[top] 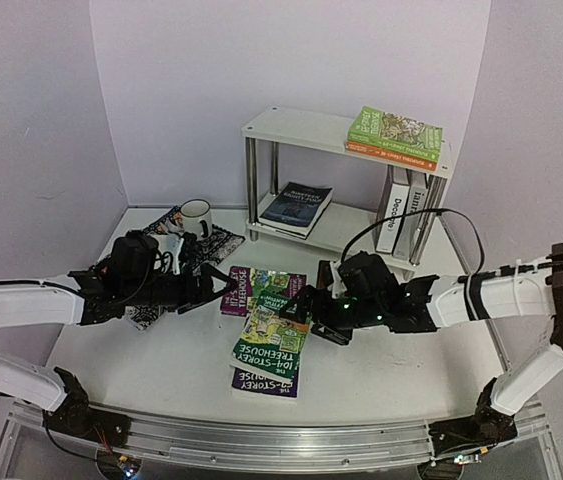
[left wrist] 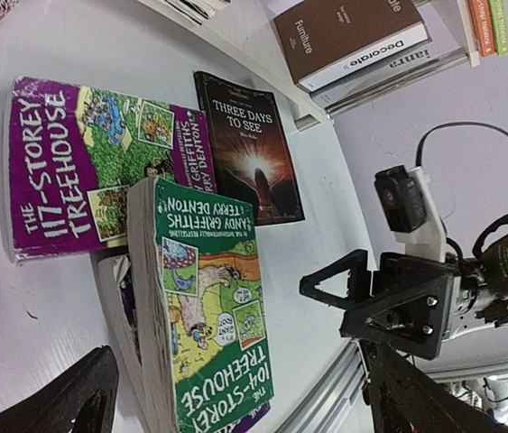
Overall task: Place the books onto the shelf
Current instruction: Move the book to the center of the board.
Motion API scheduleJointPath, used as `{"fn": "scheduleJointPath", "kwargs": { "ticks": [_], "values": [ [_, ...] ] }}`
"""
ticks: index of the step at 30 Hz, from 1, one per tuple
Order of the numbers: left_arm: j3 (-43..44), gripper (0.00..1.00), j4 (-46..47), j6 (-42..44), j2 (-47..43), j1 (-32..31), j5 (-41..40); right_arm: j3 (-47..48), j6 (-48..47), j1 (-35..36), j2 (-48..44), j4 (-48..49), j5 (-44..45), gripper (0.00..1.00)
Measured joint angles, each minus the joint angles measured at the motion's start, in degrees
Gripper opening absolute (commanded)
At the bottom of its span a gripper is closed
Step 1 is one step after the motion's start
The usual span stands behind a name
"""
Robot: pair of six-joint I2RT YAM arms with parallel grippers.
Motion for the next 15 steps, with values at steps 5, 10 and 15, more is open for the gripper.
{"fn": "scheduleJointPath", "kwargs": {
  "ticks": [5, 10, 15],
  "values": [
    [-0.2, 0.96, 0.1, -3.1, 0.2, -3.5, -0.5, 4.0, -10.2, -0.4, -3.9, -9.7, 1.7, 0.98],
    [-0.8, 0.78, 0.1, -5.7, 2.5, -6.1, -0.8, 4.2, -14.7, -1.6, -4.4, -15.3, 1.1, 0.95],
    [-1.4, 0.64, 0.2, -5.8, 4.2, -6.2, -1.3, 3.6, -18.1, -2.1, -4.1, -17.4, -3.3, 0.89]
  ]
}}
